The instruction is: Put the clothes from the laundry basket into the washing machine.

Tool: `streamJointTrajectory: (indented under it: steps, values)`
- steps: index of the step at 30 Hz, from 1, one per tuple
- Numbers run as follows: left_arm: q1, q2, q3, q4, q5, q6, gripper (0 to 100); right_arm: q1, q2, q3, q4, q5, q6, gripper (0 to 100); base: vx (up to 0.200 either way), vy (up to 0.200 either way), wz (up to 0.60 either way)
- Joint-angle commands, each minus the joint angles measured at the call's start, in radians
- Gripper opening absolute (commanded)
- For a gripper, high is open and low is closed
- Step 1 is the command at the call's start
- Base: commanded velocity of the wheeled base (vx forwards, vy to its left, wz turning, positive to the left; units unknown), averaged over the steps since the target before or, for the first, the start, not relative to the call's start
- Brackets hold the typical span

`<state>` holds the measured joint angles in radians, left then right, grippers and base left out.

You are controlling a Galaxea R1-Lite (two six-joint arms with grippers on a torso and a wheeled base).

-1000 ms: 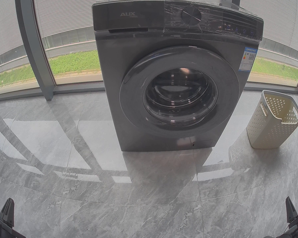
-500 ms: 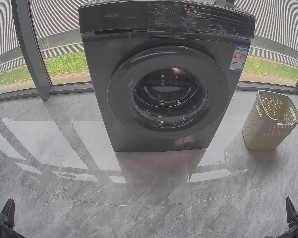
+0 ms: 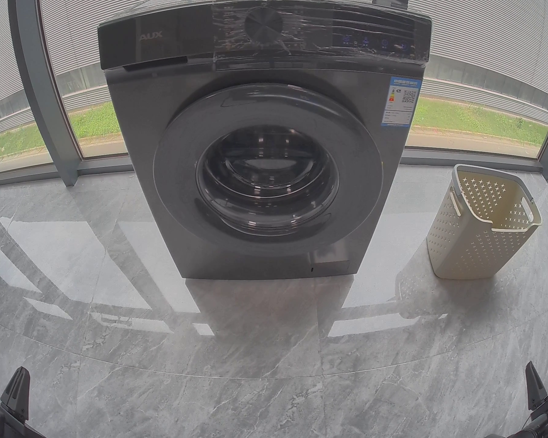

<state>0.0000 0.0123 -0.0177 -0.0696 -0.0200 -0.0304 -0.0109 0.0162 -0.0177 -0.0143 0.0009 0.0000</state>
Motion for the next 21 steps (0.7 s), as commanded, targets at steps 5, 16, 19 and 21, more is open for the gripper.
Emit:
streamJointTrajectory:
  steps: [5,16,19,21]
  values:
    - [0.0,-0.012,0.016,0.014,-0.009,-0.005,0,0.0,-0.012,0.018,0.0,0.001,0.002,100,0.12,0.0,0.0]
    - [0.002,-0.012,0.01,0.031,-0.006,0.001,0,0.0,-0.012,0.018,0.0,0.001,0.0,100,0.109,0.0,0.0]
    - [0.002,-0.012,0.01,0.03,-0.006,0.0,0,-0.001,-0.012,0.018,-0.001,0.001,0.0,100,0.133,0.0,0.0]
    - [0.002,-0.012,0.015,0.017,-0.001,0.015,0,0.0,-0.012,0.018,-0.001,0.001,0.0,100,0.1,0.0,0.0]
